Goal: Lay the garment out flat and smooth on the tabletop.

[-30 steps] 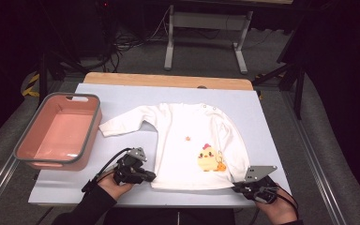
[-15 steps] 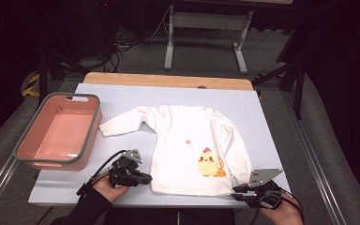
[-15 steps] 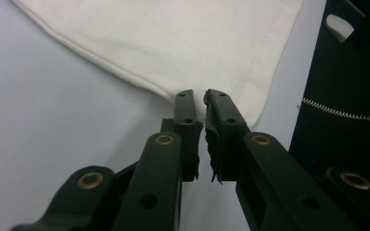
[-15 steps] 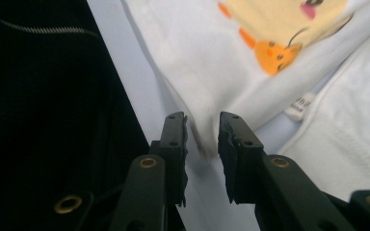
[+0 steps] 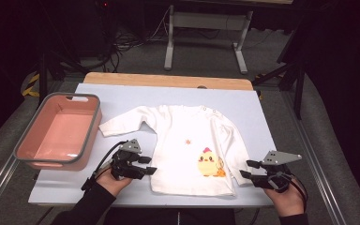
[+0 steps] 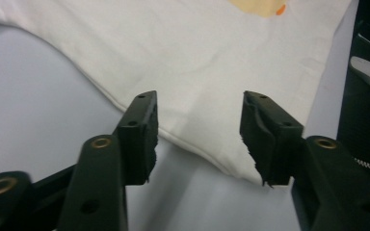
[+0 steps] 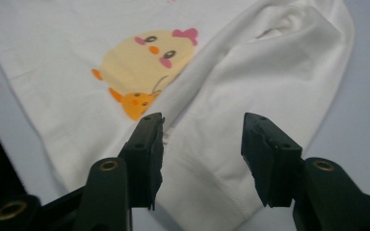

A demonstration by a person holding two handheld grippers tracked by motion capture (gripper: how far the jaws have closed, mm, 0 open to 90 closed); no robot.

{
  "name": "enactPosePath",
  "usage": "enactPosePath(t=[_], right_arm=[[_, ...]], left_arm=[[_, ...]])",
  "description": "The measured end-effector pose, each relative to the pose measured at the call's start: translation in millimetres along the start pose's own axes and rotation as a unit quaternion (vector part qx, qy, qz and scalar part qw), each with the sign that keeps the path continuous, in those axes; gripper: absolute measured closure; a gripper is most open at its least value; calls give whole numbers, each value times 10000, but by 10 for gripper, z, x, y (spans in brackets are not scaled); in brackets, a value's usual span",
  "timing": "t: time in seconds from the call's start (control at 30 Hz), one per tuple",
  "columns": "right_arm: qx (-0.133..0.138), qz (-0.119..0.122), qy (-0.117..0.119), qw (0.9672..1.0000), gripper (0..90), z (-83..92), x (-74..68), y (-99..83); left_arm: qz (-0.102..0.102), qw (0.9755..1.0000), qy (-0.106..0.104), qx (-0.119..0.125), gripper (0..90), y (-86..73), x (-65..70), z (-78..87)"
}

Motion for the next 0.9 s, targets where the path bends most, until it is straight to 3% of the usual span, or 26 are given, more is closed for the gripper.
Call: enactPosePath(t=[0.03,0.07,0.2,0.37,0.4,0.5,0.57,0.6,0.67,0.7,0.73,0.9], right_arm=[[0,0,0,10000,489,0,0,0],[-49,-168,-139,9997,487,-29,57,-20],[-199,-453,-275,9984,487,-90,149,-79],[-477,-563,-418,9964,495,-155,200,-158],[-626,-651,-406,9951,502,-191,214,-199],[-800,-679,-422,9936,518,-229,216,-236],[-779,-738,-333,9937,553,-239,221,-244],[-796,-769,-246,9936,672,-240,214,-238],[-809,-758,-85,9938,778,-250,194,-225],[-809,-758,-85,9938,778,-250,194,-225],[-866,-700,-113,9937,834,-266,189,-211],[-979,-576,-139,9934,877,-270,180,-166]], left_arm=[[-28,10000,45,17,468,8,-7,5],[-69,9999,77,94,431,21,-17,8],[-170,9994,230,212,335,40,-37,20],[-289,9984,333,356,243,62,-59,34],[-339,9978,409,397,188,73,-63,29],[-384,9975,429,421,172,82,-61,22],[-415,9973,433,426,165,87,-55,17],[-420,9973,430,418,165,88,-52,15],[-452,9971,437,421,165,89,-49,19],[-452,9971,437,421,166,89,-49,19],[-447,9971,432,432,168,89,-49,20],[-429,9971,434,456,175,86,-50,33]])
Point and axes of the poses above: each handheld gripper's, and its own axes: z roughly backward along the jaws, y roughly out of its top, x roughly to its right, the point moved 3 cm from there along -z, roughly forward along the jaws, and after that the axes turned 11 degrees about -y, right-handed, at the moved point
